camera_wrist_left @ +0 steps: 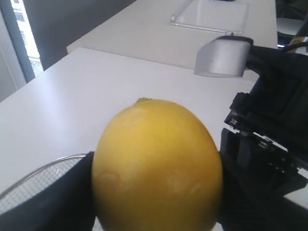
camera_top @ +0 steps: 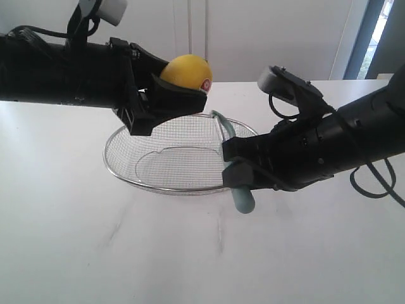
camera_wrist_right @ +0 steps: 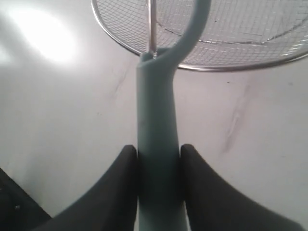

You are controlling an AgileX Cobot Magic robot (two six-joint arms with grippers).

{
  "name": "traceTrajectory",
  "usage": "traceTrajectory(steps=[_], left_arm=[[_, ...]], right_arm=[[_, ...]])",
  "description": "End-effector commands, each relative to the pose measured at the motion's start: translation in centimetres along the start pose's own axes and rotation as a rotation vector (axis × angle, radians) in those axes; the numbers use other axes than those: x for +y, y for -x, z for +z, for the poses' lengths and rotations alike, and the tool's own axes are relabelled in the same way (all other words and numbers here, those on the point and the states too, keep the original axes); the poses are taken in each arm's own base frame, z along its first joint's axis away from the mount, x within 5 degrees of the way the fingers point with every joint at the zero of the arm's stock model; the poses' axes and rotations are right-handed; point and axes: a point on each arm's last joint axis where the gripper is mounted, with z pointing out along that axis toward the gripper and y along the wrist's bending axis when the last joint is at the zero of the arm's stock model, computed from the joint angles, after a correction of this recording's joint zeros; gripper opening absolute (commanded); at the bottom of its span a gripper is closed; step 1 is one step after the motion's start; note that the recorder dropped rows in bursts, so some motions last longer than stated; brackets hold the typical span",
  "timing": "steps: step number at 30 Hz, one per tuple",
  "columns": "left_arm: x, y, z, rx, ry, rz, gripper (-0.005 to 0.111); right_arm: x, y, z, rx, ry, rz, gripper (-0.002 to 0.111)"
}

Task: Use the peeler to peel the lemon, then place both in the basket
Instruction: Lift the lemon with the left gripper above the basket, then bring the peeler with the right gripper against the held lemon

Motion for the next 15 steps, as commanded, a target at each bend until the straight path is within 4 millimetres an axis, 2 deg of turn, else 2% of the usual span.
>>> traceTrajectory(steps=[1,15], left_arm=[[0.2,-0.5,0.1,-0.032,-0.065,-0.050,0.000],[2.1,-1.8,0.5,-0.079,-0.068,-0.018,0.000]], right_arm=[[0.1,0.2,0.0,-0.025,0.022,-0.018,0.000],[1.4,0.4,0.3,-0.032,0.203,-0.012,0.000]])
